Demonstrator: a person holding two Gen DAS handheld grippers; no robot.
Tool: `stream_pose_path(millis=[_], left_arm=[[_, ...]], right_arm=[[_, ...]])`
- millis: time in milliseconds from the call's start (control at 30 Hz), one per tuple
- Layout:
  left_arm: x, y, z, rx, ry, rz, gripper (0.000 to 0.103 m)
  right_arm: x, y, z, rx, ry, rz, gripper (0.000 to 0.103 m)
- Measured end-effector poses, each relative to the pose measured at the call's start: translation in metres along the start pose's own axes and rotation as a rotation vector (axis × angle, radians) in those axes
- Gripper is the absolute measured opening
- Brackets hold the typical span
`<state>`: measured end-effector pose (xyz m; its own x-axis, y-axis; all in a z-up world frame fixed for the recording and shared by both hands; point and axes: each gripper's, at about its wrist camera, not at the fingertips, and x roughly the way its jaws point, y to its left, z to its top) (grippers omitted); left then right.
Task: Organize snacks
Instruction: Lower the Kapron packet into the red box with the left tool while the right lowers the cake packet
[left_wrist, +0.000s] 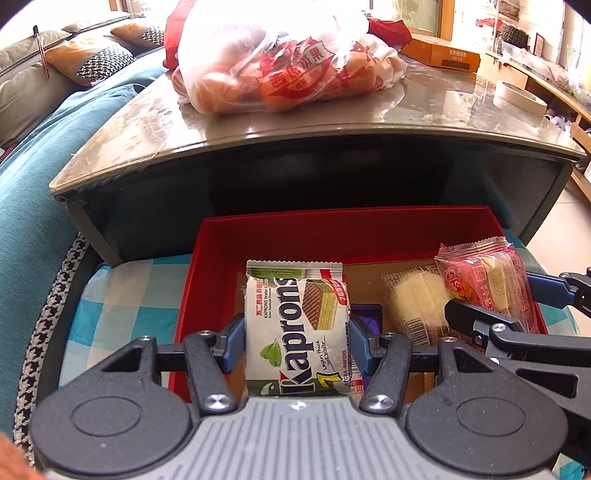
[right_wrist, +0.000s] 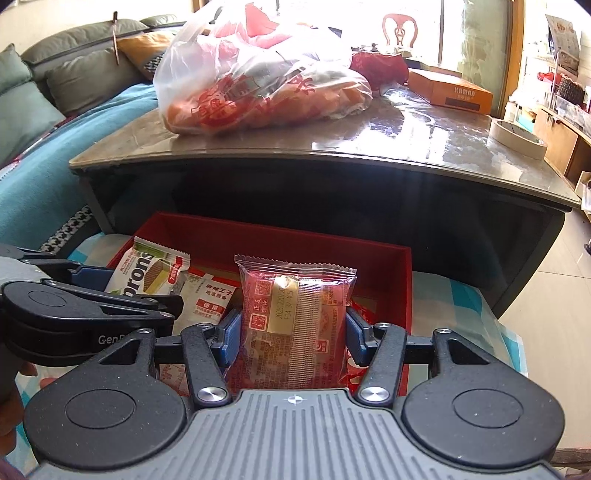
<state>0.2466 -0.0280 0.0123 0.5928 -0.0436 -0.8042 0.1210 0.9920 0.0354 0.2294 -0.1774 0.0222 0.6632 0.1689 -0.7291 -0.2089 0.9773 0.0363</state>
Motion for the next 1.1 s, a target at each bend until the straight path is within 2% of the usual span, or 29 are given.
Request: stream_pose_path(millis=[400, 1100], left_arm=[[0.026, 0.001, -0.003, -0.007, 0.036, 0.004, 0.087], [0.040, 0.001, -0.004, -0.008, 0.072, 0.017, 0.088]], right_arm=[[0.021, 0.000, -0.004, -0.030, 0.022, -0.023, 0.063], [0.034, 0.002, -0.010, -0.046, 0.042, -0.030, 0.064]])
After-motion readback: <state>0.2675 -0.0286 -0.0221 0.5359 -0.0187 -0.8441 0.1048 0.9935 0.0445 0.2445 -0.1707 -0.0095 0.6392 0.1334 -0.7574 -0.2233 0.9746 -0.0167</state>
